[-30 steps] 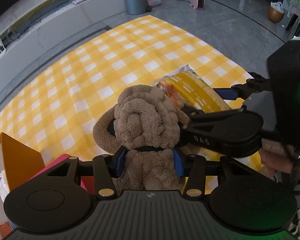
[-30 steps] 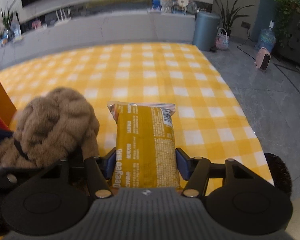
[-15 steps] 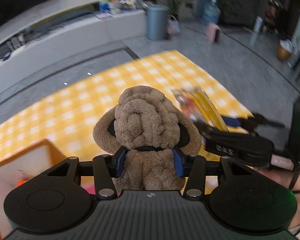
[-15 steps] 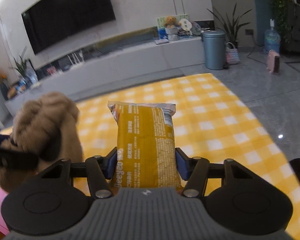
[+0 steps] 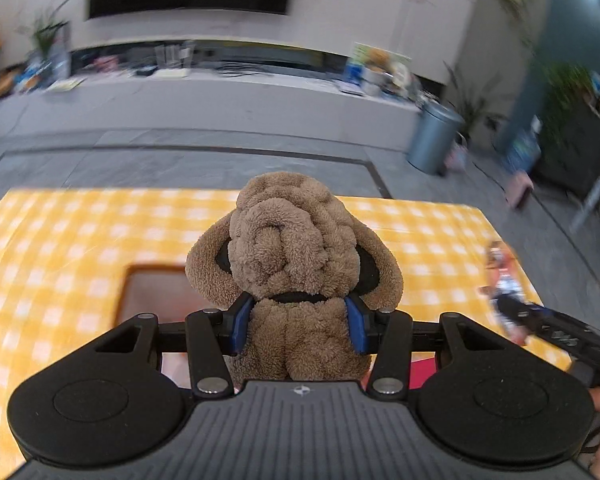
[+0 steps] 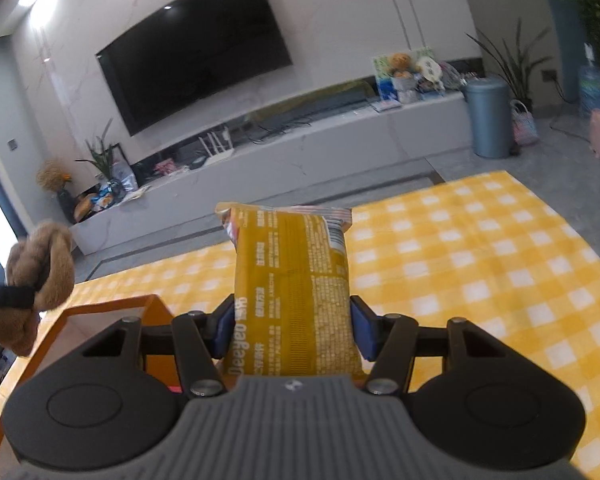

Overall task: Organize soft objects
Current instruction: 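Carry the bear with the left tool and packet with the right over the box, then open the left tool to drop the bear while the right releases the packet into the box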

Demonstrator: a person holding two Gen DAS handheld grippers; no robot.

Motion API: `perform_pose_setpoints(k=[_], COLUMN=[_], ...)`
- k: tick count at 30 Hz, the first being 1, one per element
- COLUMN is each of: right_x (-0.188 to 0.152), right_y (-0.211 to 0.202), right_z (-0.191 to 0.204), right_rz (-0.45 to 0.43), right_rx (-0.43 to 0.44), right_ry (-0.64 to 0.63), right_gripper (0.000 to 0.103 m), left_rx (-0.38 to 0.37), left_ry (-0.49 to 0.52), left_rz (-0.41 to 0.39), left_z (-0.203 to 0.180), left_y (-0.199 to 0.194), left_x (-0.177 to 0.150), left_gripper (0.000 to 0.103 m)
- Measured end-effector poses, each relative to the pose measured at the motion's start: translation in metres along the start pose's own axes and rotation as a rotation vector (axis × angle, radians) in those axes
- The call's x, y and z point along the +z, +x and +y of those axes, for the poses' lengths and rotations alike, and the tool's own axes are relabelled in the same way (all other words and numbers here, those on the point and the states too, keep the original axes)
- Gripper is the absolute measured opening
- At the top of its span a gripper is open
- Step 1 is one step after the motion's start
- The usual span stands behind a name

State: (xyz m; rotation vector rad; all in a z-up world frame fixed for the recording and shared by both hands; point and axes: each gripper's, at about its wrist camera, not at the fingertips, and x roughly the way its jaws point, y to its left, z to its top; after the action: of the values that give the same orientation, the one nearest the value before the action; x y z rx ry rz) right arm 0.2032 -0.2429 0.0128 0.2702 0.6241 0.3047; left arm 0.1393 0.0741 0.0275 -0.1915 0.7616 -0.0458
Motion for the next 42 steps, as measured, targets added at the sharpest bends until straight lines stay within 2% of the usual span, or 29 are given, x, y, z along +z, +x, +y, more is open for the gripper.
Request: perform_pose_setpoints(k=[4, 7, 11, 13, 16, 20, 22, 25, 28, 29, 30, 31, 33, 35, 38, 39, 42], right_x=[0.009, 0.015, 0.018, 0.019, 0.015, 0.009, 0.005, -0.002, -0.01, -0.011, -0.013, -0.014, -0.016, -0.017, -0.019, -0.02, -0.02], right_y=[-0.012, -0.02, -0.022, -0.018, -0.006, 0.019, 0.032, 0.044, 0.05, 0.051, 0.053, 0.054, 0.055, 0.058, 0.063, 0.066, 0.076], right_z=[0.02, 0.044, 0.095, 0.123, 0.16, 0.199, 0.211, 0.22, 0.227, 0.228, 0.231, 0.233, 0.233, 0.233, 0.232, 0.232, 0.234], right_rz=[-0.035, -0.035, -0.011, 0.006, 0.038, 0.09, 0.12, 0.119, 0.133, 0.138, 0.142, 0.145, 0.15, 0.159, 0.18, 0.188, 0.227], right_rx=[0.013, 0.035, 0.135, 0.192, 0.244, 0.248, 0.243, 0.201, 0.169, 0.163, 0.155, 0.145, 0.123, 0.106, 0.088, 0.082, 0.079], right_ry=[-0.036, -0.09, -0.195, -0.227, -0.286, -0.358, -0.372, -0.349, -0.374, -0.386, -0.394, -0.403, -0.417, -0.428, -0.446, -0.451, -0.452], right_gripper=[0.057, 0.057, 0.057, 0.057, 0.057, 0.057, 0.057, 0.057, 0.057, 0.057, 0.057, 0.057, 0.057, 0.057, 0.057, 0.057, 0.057], left_rx=[0.024, 0.014, -0.043, -0.041, -0.02, 0.003, 0.04, 0.092, 0.111, 0.12, 0.132, 0.149, 0.175, 0.19, 0.18, 0.176, 0.234], left_ry=[-0.069, -0.099, -0.139, -0.14, -0.116, -0.075, -0.04, 0.027, 0.066, 0.074, 0.078, 0.083, 0.106, 0.127, 0.079, 0.078, 0.155], left_rz=[-0.032, -0.05, -0.077, -0.087, -0.073, -0.047, -0.032, -0.003, 0.005, 0.005, 0.002, -0.009, -0.042, -0.08, -0.117, -0.112, -0.146], left_z=[0.04, 0.06, 0.091, 0.099, 0.099, 0.091, 0.084, 0.073, 0.067, 0.066, 0.066, 0.066, 0.063, 0.062, 0.07, 0.072, 0.071], left_y=[0.0, 0.007, 0.004, 0.006, 0.01, 0.015, 0.018, 0.022, 0.024, 0.024, 0.024, 0.022, 0.017, 0.009, -0.006, -0.011, -0.017], left_x=[-0.015, -0.024, -0.031, -0.036, -0.042, -0.046, -0.048, -0.052, -0.055, -0.055, -0.056, -0.057, -0.059, -0.059, -0.053, -0.052, -0.052], left_gripper=[0.055, 0.055, 0.055, 0.055, 0.055, 0.055, 0.055, 0.055, 0.055, 0.057, 0.066, 0.068, 0.083, 0.092, 0.093, 0.096, 0.096])
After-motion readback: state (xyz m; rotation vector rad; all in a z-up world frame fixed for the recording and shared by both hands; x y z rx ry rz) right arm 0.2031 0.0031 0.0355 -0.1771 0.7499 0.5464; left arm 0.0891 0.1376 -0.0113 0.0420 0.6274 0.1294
